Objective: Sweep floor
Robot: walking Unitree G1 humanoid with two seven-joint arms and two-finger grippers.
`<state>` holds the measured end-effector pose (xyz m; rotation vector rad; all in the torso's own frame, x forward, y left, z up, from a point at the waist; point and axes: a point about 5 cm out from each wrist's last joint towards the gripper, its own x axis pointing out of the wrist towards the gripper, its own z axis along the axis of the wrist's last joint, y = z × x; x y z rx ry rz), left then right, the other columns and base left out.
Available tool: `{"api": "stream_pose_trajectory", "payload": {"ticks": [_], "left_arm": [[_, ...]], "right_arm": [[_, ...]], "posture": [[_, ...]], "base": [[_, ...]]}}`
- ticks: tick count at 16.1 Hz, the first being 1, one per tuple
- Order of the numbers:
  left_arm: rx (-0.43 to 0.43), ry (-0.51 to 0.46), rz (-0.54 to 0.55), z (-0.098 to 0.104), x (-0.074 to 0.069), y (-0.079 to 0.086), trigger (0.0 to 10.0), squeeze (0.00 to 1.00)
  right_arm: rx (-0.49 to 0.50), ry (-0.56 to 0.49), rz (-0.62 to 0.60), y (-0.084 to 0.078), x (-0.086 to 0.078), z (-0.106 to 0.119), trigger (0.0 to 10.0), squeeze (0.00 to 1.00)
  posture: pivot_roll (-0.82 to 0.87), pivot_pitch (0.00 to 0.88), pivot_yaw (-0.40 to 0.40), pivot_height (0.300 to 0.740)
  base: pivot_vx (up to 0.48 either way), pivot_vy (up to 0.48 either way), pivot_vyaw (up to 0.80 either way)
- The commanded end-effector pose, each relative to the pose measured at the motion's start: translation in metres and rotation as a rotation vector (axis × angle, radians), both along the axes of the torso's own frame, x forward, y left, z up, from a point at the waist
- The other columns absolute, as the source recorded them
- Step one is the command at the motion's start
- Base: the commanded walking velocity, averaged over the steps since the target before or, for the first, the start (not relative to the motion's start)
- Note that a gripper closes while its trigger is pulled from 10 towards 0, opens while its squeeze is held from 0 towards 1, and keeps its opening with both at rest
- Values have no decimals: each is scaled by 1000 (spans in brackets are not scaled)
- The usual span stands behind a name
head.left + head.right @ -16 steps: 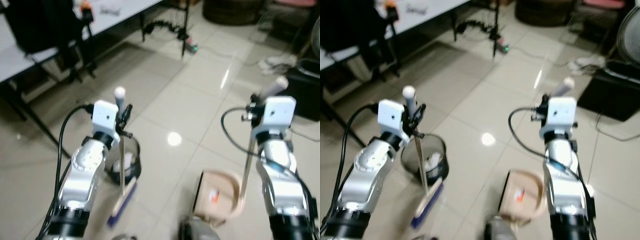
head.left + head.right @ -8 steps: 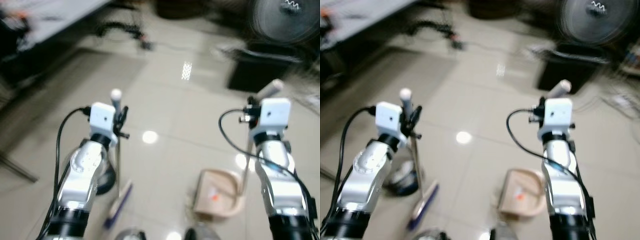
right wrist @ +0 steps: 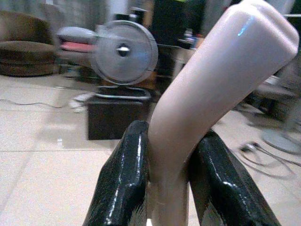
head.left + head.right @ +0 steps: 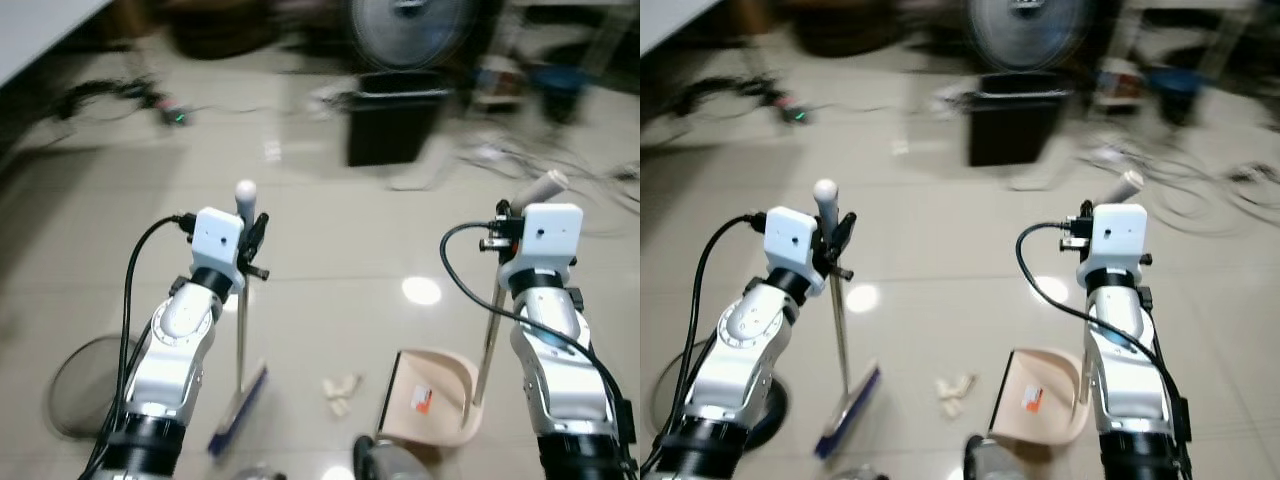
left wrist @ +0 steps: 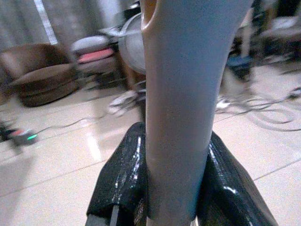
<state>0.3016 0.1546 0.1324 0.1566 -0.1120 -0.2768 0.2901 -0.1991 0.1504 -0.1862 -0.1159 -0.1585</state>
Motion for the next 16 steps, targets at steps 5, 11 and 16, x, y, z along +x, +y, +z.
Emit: {"api": "stream_pose_trajectory", "payload": {"ticks": [5, 11, 16], "left_arm": [[12, -14, 39, -6, 2, 5, 10000, 0], [3, -27, 59, -6, 2, 7, 10000, 0], [49, -32, 95, -8, 4, 15, 10000, 0]], "right_arm": [[54, -71, 53, 2, 0, 10, 10000, 0], [38, -79, 123, 11, 7, 12, 10000, 0], [33, -35, 121, 6, 6, -1, 10000, 0]], "posture": [[-5, 101, 43, 740], [2, 103, 34, 740], [2, 103, 37, 740]], "base": [[432, 0, -160], [419, 0, 157], [0, 0, 0]]}}
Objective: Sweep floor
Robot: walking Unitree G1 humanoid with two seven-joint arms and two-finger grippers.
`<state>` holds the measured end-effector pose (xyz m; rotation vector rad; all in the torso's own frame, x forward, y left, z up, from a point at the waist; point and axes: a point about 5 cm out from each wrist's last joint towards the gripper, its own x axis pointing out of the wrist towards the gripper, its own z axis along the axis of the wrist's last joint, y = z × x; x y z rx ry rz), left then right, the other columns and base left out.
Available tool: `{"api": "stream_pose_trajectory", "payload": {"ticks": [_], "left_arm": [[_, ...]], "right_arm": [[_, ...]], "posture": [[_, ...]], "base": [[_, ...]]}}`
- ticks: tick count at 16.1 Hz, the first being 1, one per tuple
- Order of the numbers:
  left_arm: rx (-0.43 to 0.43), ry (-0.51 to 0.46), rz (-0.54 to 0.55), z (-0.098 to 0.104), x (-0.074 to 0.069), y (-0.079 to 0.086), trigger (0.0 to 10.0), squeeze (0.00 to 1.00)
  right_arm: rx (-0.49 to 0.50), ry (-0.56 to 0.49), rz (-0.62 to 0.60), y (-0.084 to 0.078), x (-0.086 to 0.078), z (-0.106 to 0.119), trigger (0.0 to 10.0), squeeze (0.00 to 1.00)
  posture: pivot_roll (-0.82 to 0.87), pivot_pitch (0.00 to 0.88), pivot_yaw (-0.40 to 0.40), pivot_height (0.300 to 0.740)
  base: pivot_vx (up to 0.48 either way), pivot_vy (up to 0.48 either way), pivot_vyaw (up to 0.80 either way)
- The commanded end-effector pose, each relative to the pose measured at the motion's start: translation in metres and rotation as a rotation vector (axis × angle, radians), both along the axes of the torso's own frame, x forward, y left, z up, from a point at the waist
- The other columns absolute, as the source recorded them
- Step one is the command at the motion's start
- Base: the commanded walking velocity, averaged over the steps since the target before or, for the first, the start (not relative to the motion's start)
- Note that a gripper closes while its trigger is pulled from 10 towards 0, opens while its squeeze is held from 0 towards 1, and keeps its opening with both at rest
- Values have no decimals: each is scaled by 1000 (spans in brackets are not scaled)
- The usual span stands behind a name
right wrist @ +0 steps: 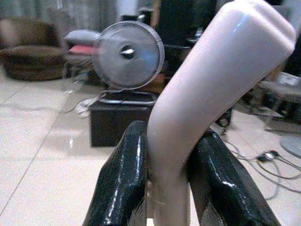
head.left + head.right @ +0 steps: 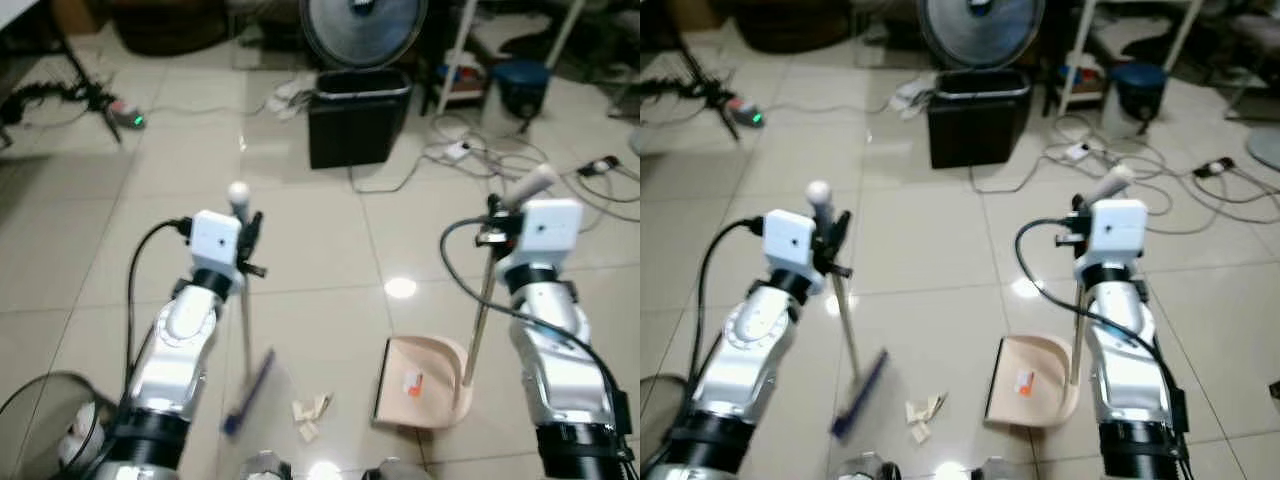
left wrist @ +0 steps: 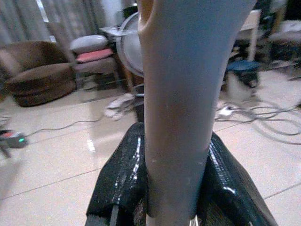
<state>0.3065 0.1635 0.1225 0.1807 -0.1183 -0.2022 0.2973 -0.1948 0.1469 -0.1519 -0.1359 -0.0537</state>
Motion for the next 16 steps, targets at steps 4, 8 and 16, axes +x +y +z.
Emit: {"api": "stream_pose_trajectory", "payload": {"ticks": [4, 8, 16], "left_arm": [[72, 2, 99, -10, 3, 13, 10000, 0], [-53, -48, 215, -15, 6, 22, 10000, 0], [8, -112, 112, -29, 5, -6, 10000, 0]], "right_arm": [[-102, -38, 17, -5, 3, -7, 10000, 0], [-131, -93, 135, 11, 18, -5, 10000, 0], [-124, -43, 413, 84, 22, -50, 10000, 0]], "posture": [[5, 117, 32, 740], [18, 170, 1, 740], [22, 322, -6, 740]], "base": [[0, 0, 0], [0, 0, 0], [0, 0, 0]]}}
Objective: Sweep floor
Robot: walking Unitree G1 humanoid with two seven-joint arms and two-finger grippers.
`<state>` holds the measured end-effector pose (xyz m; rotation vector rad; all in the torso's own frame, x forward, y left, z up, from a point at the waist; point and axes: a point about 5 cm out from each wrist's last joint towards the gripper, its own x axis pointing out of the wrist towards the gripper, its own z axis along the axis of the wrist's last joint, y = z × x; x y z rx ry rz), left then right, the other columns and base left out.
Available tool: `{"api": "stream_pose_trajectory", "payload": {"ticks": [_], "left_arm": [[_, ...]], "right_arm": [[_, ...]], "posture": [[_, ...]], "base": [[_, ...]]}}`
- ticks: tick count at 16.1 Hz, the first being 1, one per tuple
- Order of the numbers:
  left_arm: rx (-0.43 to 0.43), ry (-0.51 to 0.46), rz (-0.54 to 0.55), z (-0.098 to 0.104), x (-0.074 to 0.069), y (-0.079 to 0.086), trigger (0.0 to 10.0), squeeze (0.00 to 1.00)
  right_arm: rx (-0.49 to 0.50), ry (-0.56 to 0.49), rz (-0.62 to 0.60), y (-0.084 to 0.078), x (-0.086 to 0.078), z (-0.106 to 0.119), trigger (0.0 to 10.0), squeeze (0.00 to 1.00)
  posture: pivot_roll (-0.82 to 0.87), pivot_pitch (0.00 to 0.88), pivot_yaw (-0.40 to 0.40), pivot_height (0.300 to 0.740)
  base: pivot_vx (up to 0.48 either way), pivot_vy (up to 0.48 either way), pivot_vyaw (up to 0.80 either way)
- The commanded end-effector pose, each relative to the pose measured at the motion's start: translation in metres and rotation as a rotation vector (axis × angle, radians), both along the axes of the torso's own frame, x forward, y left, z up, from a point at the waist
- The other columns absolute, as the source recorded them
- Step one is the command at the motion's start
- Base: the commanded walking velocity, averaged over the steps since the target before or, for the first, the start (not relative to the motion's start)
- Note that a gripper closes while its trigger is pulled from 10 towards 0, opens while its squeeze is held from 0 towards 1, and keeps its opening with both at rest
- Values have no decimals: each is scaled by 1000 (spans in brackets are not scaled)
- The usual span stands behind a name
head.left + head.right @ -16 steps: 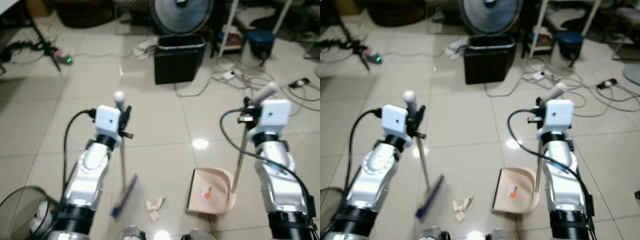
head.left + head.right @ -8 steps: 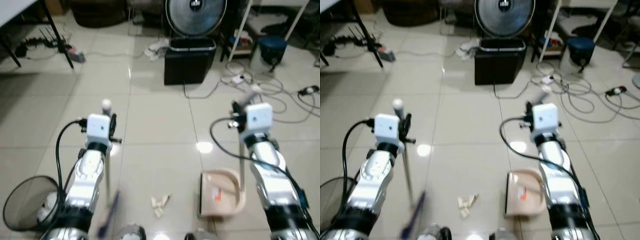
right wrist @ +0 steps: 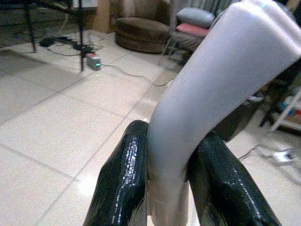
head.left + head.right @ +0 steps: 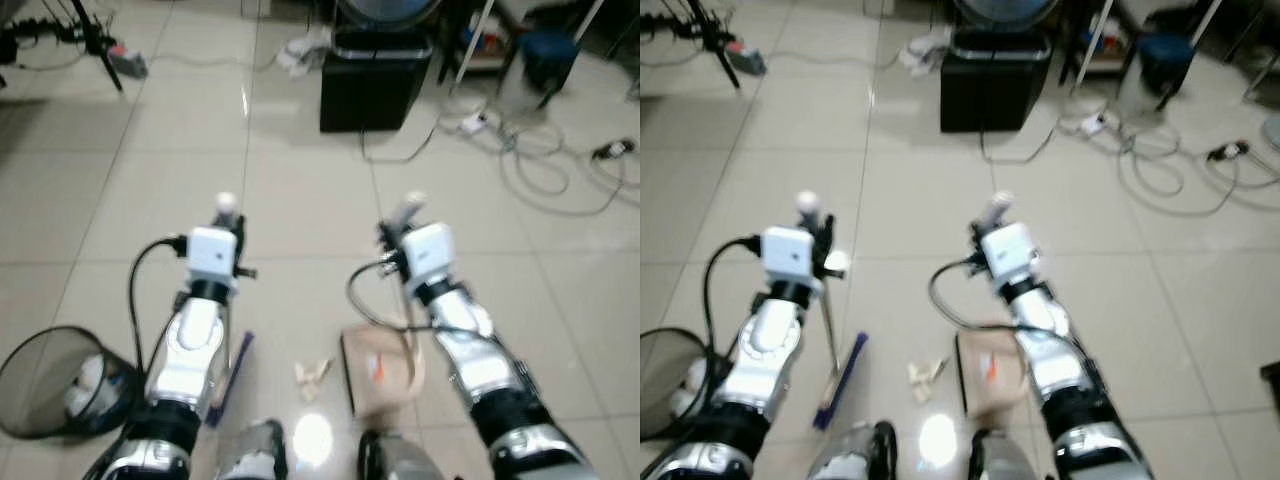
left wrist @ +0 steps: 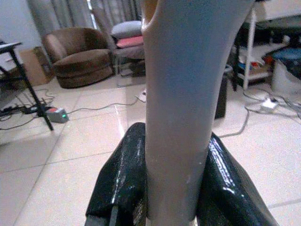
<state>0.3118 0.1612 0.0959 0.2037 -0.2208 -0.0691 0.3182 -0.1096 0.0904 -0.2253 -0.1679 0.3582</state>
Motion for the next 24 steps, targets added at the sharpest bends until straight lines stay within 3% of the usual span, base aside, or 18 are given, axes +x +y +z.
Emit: {"api": "stream_pose_trajectory", "payload": {"ticks": [1, 5, 7, 11, 14, 17, 19, 20, 22, 23, 24], "left_arm": [[2, 3, -20, -3, -1, -6, 10000, 0], [-36, -11, -58, -11, -4, -28, 10000, 0], [-140, 16, -76, -15, -4, -40, 10000, 0], [-443, 27, -44, -8, 2, -50, 10000, 0], [-530, -12, -142, 8, 10, -59, 10000, 0], [-528, -66, -276, 30, 16, -59, 10000, 0], [-502, -95, -308, 42, 21, -52, 10000, 0], [-399, -152, -338, 57, 24, -42, 10000, 0], [-291, -220, -410, 83, 30, -28, 10000, 0], [-258, -271, -489, 111, 37, -14, 10000, 0], [-256, -276, -515, 117, 38, -10, 10000, 0]], "right_arm": [[-1, -51, 12, 3, 2, 7, 10000, 0], [69, -81, 35, 21, -6, 3, 10000, 0], [104, -67, 26, 23, -11, -2, 10000, 0], [171, -46, -39, 18, -5, -1, 10000, 0], [206, -51, -75, 6, 0, 2, 10000, 0], [261, -68, -117, -14, 0, 6, 10000, 0], [298, -77, -147, -26, 0, 8, 10000, 0], [328, -86, -165, -36, -2, 12, 10000, 0], [366, -104, -183, -48, -6, 17, 10000, 0], [376, -113, -191, -55, -9, 19, 10000, 0], [375, -114, -190, -56, -10, 20, 10000, 0]], "posture": [[20, 327, -3, 740], [5, 349, -4, 740], [-6, 350, -5, 740], [-9, 334, -5, 740], [-7, 307, -4, 740], [-1, 269, 2, 740], [3, 246, 7, 740], [6, 235, 8, 740], [13, 205, 14, 740], [14, 185, 22, 740], [14, 185, 22, 740]], "base": [[0, 0, 0], [0, 0, 0], [0, 0, 0], [0, 0, 0], [0, 0, 0], [0, 0, 0], [0, 0, 0], [0, 0, 0], [0, 0, 0], [0, 0, 0], [0, 0, 0]]}}
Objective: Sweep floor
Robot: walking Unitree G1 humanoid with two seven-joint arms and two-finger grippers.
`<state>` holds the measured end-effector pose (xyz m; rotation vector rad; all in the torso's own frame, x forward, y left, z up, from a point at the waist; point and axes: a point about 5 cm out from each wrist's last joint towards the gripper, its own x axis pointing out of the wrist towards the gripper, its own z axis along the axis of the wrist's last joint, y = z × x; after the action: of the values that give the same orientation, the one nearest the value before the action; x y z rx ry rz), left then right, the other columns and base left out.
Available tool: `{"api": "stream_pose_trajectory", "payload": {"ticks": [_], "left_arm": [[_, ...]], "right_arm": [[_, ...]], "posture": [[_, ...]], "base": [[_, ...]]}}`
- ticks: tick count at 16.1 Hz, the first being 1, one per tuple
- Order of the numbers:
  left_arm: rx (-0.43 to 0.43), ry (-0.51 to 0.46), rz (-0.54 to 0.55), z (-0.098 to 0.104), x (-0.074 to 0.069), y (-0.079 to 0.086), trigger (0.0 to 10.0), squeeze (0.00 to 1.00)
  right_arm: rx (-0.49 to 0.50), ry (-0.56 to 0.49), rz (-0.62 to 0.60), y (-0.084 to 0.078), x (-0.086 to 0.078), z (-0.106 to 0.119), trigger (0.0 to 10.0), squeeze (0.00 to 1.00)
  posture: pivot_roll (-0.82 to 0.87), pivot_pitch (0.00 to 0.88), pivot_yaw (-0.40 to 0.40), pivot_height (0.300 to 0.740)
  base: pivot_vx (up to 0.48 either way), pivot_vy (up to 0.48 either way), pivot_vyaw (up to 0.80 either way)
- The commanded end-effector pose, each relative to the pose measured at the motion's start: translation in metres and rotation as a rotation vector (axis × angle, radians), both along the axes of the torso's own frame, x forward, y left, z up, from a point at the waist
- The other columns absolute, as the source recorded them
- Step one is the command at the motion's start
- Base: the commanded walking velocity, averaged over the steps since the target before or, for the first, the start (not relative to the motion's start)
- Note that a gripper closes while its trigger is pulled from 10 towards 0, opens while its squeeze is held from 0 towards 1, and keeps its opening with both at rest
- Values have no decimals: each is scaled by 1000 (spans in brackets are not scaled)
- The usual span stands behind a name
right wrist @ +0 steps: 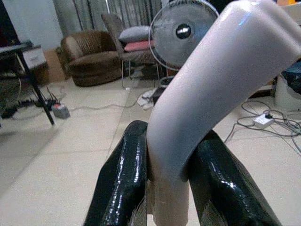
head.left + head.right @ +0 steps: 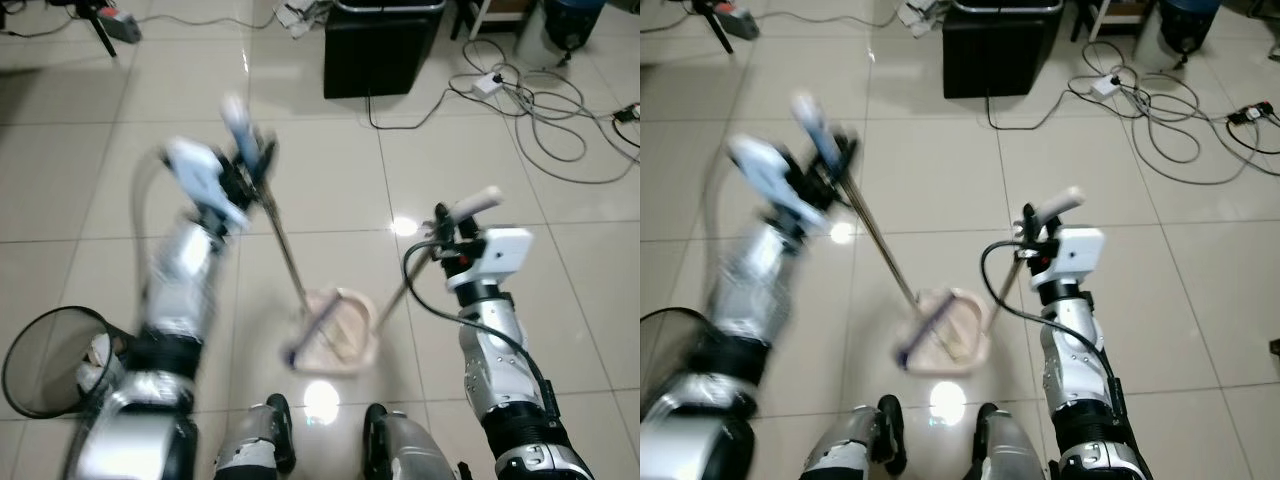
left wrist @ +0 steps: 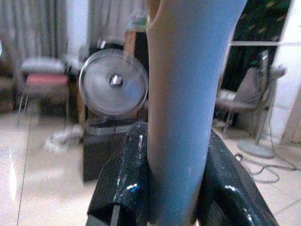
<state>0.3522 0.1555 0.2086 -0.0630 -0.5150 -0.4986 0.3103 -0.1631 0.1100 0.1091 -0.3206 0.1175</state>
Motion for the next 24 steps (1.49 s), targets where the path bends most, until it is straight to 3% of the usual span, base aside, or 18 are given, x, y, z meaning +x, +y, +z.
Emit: {"api": "stream_pose_trajectory", "payload": {"ticks": [1, 3, 5, 7, 9, 12, 15, 18, 22, 24], "left_arm": [[-4, -55, -72, 16, -1, 6, 10000, 0], [56, -78, -29, 24, 3, 23, 10000, 0], [102, -55, 205, 22, 9, 56, 10000, 0], [235, -20, 386, 5, 8, 72, 10000, 0], [229, 18, 370, -13, 2, 69, 10000, 0], [128, 163, 372, -54, -8, 63, 10000, 0], [196, 279, 421, -92, -25, 57, 10000, 0], [219, 311, 462, -104, -41, 58, 10000, 0], [255, 311, 513, -104, -58, 58, 10000, 0], [231, 294, 475, -102, -64, 49, 10000, 0]], "right_arm": [[3, -4, 11, -4, -3, 3, 10000, 0], [12, -15, 32, -4, -3, 10, 10000, 0], [53, -47, 54, -7, -4, 25, 10000, 0], [98, -70, 61, -11, -4, 38, 10000, 0], [119, -85, 53, -14, -5, 47, 10000, 0], [175, -123, 80, -12, -5, 75, 10000, 0], [209, -180, 93, -3, 0, 112, 10000, 0], [294, -246, 128, 8, 1, 147, 10000, 0], [344, -239, 141, 10, 0, 156, 10000, 0], [363, -232, 135, 10, 1, 156, 10000, 0]], "posture": [[13, 165, 30, 740], [12, 151, 34, 740], [14, 133, 34, 740], [13, 122, 32, 740], [17, 118, 32, 740], [15, 114, 35, 740], [9, 112, 37, 740], [14, 102, 34, 740], [14, 83, 36, 740], [16, 75, 38, 740]], "base": [[0, 0, 0], [0, 0, 0], [0, 0, 0], [0, 0, 0], [0, 0, 0], [0, 0, 0], [0, 0, 194], [0, 0, 800], [0, 0, 800], [0, 0, 800]]}}
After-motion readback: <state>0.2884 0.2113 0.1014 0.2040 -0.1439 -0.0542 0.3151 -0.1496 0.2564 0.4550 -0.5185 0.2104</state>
